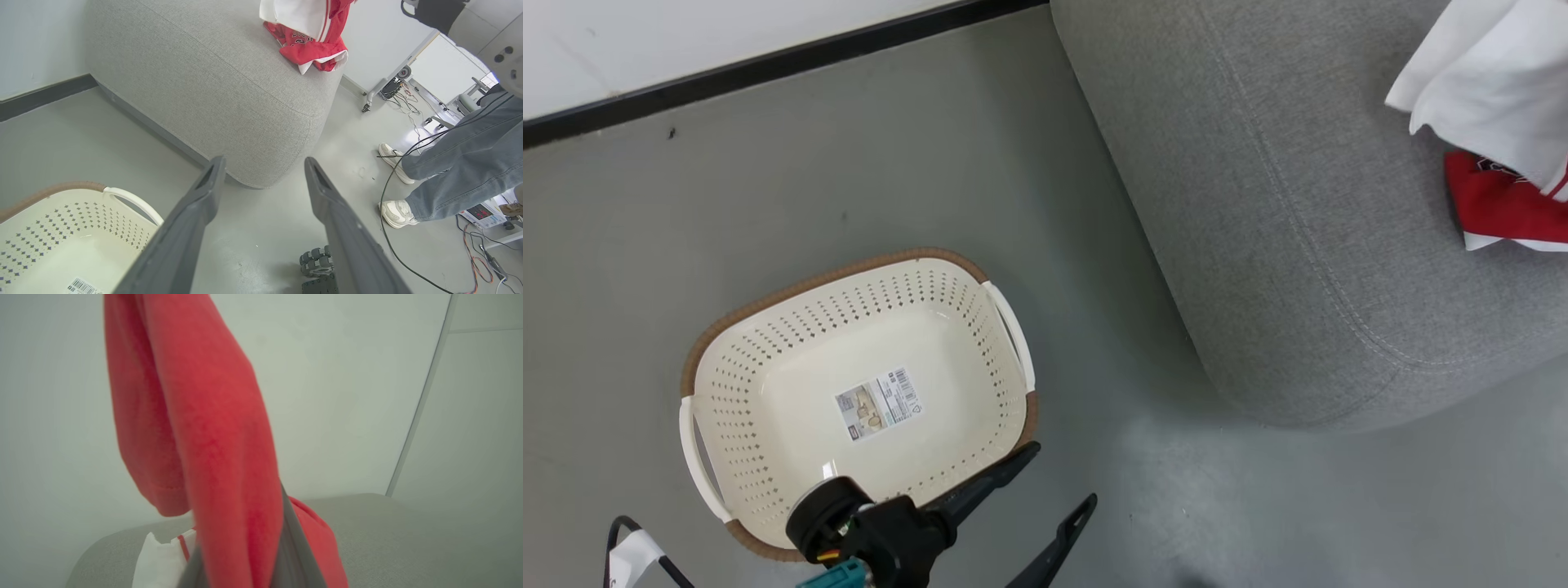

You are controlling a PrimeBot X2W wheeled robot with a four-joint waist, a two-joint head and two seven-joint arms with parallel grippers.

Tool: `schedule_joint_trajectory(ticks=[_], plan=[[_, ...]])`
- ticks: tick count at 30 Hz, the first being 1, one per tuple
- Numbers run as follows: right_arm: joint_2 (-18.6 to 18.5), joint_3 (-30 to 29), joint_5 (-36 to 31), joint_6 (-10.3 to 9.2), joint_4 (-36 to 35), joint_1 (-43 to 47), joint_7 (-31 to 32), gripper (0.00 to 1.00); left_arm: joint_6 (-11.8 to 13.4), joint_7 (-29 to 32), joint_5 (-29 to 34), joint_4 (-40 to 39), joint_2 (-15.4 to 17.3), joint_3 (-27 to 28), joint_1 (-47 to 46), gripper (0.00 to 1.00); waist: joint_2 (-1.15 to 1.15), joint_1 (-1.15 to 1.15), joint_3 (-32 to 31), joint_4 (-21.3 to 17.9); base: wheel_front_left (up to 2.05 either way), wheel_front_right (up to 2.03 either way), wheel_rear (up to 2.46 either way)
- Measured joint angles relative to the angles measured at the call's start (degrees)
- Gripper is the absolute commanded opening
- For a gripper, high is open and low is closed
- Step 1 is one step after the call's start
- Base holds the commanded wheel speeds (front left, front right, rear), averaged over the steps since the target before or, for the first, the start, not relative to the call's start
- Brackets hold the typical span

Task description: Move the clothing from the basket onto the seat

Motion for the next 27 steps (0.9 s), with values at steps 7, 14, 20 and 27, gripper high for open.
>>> schedule_joint_trajectory(ticks=[7, 14, 20, 27], plan=[[-0.5, 1.3, -1.3, 0.94, 6.8, -6.1, 0.0, 0.00, 0.5, 0.5, 0.0, -0.9, 1.4, 0.6, 0.0, 1.00, 0.00, 0.00, 2.3, 0.5, 0.00, 0.00, 0.00], [-1.3, 2.7, -3.3, 1.51, 8.0, -7.8, 0.0, 0.00, 2.1, 0.6, 0.1, -3.3, 3.5, 2.3, 0.6, 1.00, 0.00, -0.01, 5.1, 0.7, 0.00, 0.00, 0.00], [-0.9, 4.7, -4.5, 3.19, 9.2, -8.6, 0.0, 0.00, 3.6, 1.1, 0.1, -5.5, 6.3, 4.3, 1.9, 1.00, 0.00, 0.00, 8.2, 0.3, 0.00, 0.00, 0.00], [2.7, 6.5, -4.5, 3.46, 10.4, -8.5, 0.0, 0.00, 5.1, 1.5, 0.3, -7.2, 9.4, 6.9, 3.9, 1.00, 0.00, 0.00, 11.1, -1.4, 0.00, 0.00, 0.00]])
